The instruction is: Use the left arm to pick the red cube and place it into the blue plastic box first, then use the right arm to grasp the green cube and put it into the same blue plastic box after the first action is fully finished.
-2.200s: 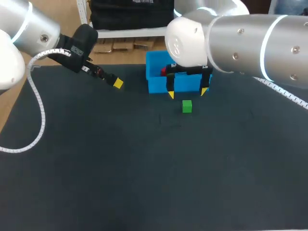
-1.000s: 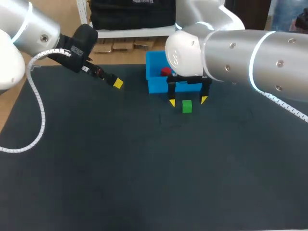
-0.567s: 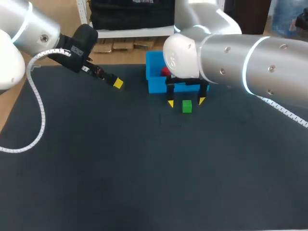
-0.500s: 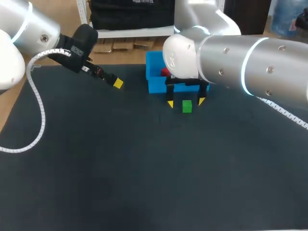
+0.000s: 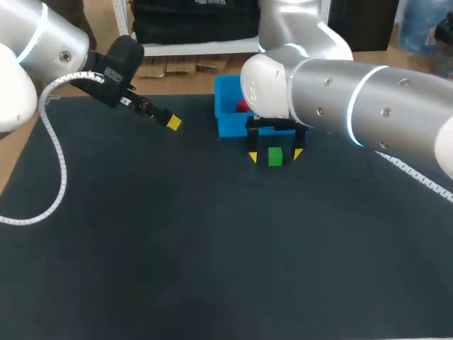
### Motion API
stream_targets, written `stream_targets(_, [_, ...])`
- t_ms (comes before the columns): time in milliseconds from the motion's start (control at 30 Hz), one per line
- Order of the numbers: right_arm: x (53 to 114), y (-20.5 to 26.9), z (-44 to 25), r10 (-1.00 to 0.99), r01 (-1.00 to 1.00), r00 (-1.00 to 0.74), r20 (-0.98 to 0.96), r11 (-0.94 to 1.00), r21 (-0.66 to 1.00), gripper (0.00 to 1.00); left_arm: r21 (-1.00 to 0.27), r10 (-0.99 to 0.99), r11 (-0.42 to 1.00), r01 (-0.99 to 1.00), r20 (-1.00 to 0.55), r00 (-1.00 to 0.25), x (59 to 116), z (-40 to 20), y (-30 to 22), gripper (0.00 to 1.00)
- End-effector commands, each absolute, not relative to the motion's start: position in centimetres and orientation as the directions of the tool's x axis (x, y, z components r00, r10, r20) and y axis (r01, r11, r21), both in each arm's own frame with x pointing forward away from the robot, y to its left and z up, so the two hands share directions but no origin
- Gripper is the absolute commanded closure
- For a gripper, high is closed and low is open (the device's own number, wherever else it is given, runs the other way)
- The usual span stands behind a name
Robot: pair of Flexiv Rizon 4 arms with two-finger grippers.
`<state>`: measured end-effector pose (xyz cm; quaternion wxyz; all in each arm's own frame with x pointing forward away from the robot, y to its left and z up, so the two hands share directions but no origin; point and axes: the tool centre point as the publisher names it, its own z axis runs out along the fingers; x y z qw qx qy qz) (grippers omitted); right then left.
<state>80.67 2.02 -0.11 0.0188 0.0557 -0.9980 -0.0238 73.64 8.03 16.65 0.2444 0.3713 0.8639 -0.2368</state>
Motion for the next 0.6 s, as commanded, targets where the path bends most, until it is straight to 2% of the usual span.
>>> stream_targets(33, [80.71,1.96,-0.58,-0.111,-0.109,-0.993,0.037,0.993,0.055,0.0,-0.228,0.525,0.609,0.76,-0.602,-0.602,73.62,16.57,8.14,0.0])
stream_targets(367, [80.57,2.25,-1.07,-0.1,-0.096,-0.994,0.041,0.993,0.071,0.0,-0.228,0.525,0.609,0.76,-0.602,-0.602,73.62,16.57,8.14,0.0])
stream_targets(433, [80.59,2.29,-1.09,-0.098,-0.095,-0.994,0.04,0.993,0.072,0.55,-0.228,0.525,0.609,0.76,-0.602,-0.602,73.62,16.57,8.14,0.0])
stream_targets(500, [80.6,2.4,-1.12,-0.096,-0.093,-0.995,0.04,0.993,0.073,0.93,-0.228,0.525,0.609,0.76,-0.602,-0.602,73.62,16.57,8.14,0.0])
stream_targets(533, [80.6,2.47,-1.17,-0.095,-0.091,-0.995,0.04,0.993,0.075,1.0,-0.228,0.525,0.609,0.76,-0.602,-0.602,73.62,16.57,8.14,0.0])
stream_targets(600, [80.58,2.53,-1.2,-0.094,-0.09,-0.995,0.04,0.993,0.076,1.0,-0.228,0.525,0.609,0.76,-0.602,-0.602,73.62,16.57,8.14,0.0])
